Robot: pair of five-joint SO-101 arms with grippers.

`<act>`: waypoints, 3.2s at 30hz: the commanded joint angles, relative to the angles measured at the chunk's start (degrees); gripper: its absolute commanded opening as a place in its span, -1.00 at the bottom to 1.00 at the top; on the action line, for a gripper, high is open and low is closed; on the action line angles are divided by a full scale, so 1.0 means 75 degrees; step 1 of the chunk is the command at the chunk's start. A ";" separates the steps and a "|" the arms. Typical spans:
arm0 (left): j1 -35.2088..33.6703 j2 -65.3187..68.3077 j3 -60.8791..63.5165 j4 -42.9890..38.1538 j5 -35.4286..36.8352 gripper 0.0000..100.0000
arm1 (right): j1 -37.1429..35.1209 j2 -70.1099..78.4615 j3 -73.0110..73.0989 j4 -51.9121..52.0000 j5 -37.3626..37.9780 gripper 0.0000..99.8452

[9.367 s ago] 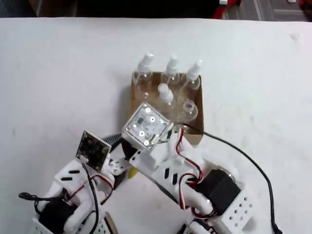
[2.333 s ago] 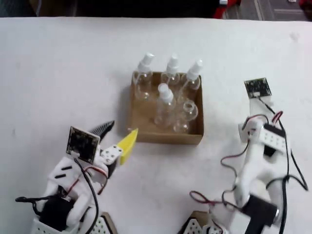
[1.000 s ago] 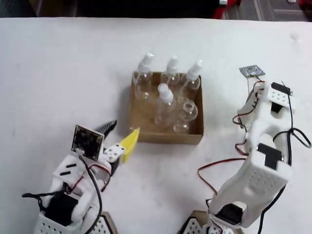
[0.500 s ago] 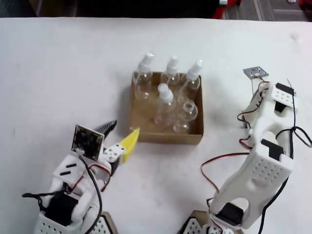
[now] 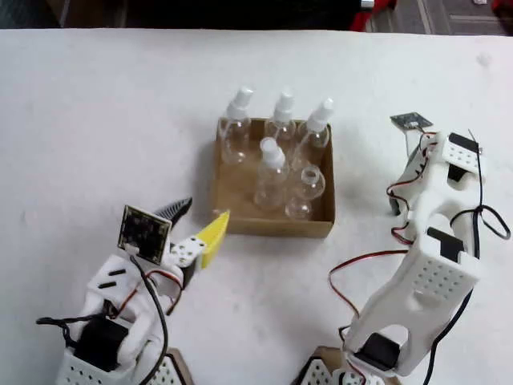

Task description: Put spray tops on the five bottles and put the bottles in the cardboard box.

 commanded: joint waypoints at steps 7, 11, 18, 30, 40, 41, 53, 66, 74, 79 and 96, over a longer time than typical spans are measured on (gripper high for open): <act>-0.0053 -0.0064 -0.0035 -0.0188 -0.0070 -0.55 | 0.0674 -0.0639 -0.0141 0.0358 0.0047 -0.59; -0.0053 -0.0064 -0.0047 -0.0199 -0.0070 -0.55 | 0.0615 -0.0627 -0.0129 0.0322 0.0047 -0.59; -0.0053 -0.0064 -0.0035 -0.0188 -0.0070 -0.55 | 0.0299 -0.0123 -0.0188 0.0217 -0.0012 -0.61; -0.0053 -0.0064 -0.0047 -0.0211 -0.0070 -0.55 | 0.0275 -0.0932 -0.0399 0.0651 0.0000 -0.97; 0.0170 -0.0064 -0.0070 -0.0234 -0.0047 -0.55 | -0.0545 -0.4097 -0.1207 0.2538 -0.0797 -0.97; 0.0299 -0.0064 -0.0082 -0.0199 -0.0047 -0.55 | -0.0697 -0.4542 -0.1184 0.2608 -0.0996 -0.97; 0.0651 -0.0064 -0.0082 -0.0176 -0.0035 -0.55 | -0.3323 -0.9782 0.0141 0.2667 -0.3259 -0.97; 0.1108 -0.0064 -0.0785 0.0703 0.0000 -0.55 | -0.5925 -1.4939 0.5228 -0.1307 -0.3938 -0.97; 0.1483 -0.0064 -0.0785 0.0797 0.0000 -0.54 | -0.7086 -1.4681 0.6611 -0.2971 -0.3950 -0.97; 0.1483 -0.0064 -0.0785 0.0797 0.0000 -0.54 | -0.7801 -1.4646 0.6974 -0.2936 -0.3950 -0.97; 0.1483 -0.0064 -0.0785 0.0762 0.0000 -0.54 | -0.9137 -1.4634 0.8311 -0.3640 -0.5533 -0.97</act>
